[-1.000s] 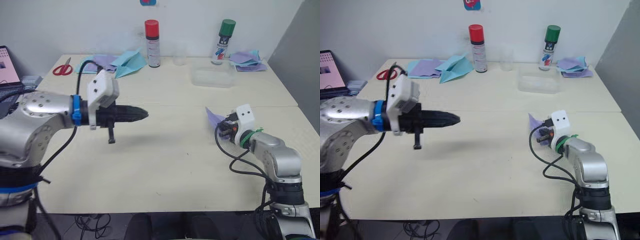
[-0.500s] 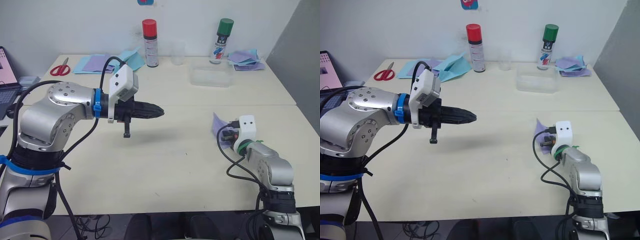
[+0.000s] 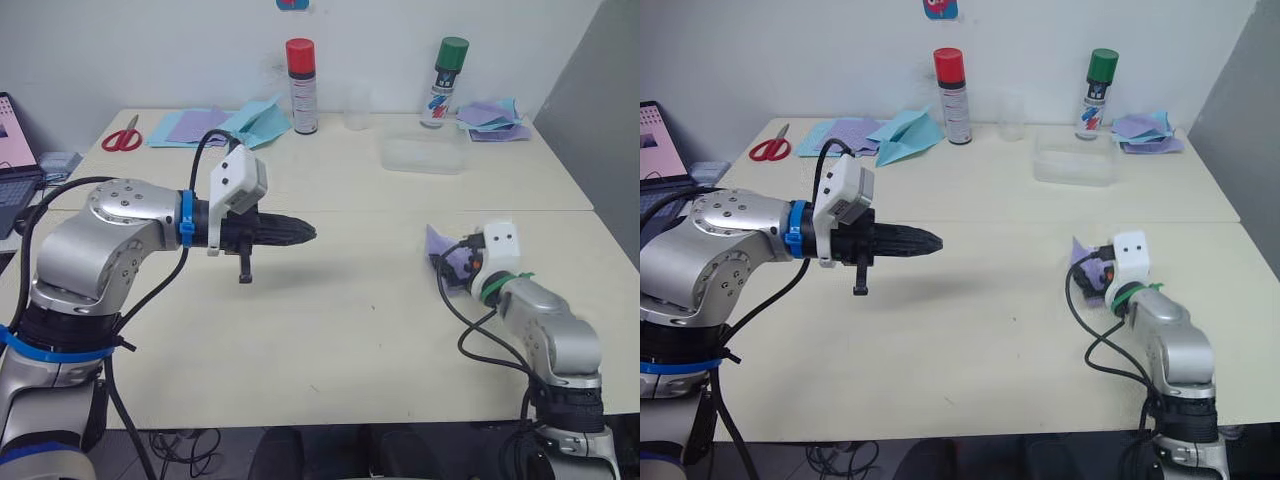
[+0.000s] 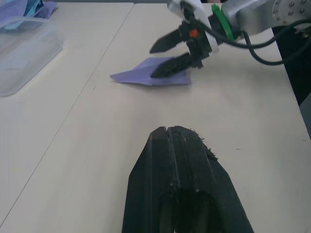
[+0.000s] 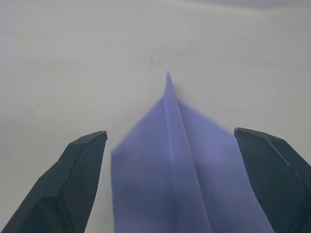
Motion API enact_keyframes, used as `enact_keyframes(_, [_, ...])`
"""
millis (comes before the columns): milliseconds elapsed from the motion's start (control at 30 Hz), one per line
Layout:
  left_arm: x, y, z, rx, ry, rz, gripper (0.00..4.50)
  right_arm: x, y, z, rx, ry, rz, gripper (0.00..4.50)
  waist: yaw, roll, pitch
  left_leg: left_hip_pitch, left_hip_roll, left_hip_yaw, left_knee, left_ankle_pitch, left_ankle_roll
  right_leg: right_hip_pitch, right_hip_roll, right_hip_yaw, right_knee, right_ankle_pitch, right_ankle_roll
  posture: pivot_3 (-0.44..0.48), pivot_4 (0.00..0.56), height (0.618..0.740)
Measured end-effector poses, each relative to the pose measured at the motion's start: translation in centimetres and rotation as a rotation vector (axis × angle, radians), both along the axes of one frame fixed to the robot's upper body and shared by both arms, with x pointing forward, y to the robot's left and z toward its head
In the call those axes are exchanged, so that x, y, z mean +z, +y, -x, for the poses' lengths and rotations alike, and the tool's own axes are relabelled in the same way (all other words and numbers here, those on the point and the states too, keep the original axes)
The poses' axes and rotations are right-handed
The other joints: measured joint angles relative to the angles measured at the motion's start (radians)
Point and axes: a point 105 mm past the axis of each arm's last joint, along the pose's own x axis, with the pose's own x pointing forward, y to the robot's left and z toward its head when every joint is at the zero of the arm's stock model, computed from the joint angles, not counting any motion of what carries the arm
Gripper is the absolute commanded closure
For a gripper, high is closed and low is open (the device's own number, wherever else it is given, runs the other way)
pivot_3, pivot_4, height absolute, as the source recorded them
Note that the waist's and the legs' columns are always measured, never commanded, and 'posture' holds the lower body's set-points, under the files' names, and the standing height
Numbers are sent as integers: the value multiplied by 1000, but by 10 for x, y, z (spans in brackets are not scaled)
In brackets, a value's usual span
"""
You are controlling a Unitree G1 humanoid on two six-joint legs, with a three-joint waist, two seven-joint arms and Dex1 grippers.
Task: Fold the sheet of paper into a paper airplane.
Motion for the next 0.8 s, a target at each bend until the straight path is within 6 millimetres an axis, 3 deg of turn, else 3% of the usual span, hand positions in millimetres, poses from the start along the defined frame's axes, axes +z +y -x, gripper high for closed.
enact_keyframes(100, [-5,11,1,31,0,-11,4500,32,0,-2,81,-64,49,11,0,0,0,0,0,0,0,0,0,0,0,0,-1,0,0,0,150,740])
enact_keyframes(233, [-11,29,3,74,-12,-39,4500,55,-3,7,255,-71,129,11,3,1,1,0,0,0,0,0,0,0,0,-1,-2,0,0,0,150,740])
enact_keyframes(400, [-18,68,9,192,-12,-48,4500,73,-4,47,667,27,273,11,4,3,4,0,1,0,0,0,0,0,-1,-1,-2,0,-1,0,150,740])
enact_keyframes(500, [-22,99,16,314,-19,-36,4500,71,-21,75,834,175,319,11,3,3,4,1,2,0,0,0,0,1,-4,-1,-2,-1,-1,0,150,740])
enact_keyframes(600, [-28,127,21,449,-19,-35,4500,78,-35,80,834,206,330,11,0,3,4,2,2,0,0,0,0,1,-4,-1,-1,-1,-1,0,150,740])
enact_keyframes(800, [-38,147,28,556,-24,-53,4500,68,-63,73,743,237,335,11,5,3,4,3,2,1,0,0,0,2,-11,-3,-1,0,-2,0,150,740])
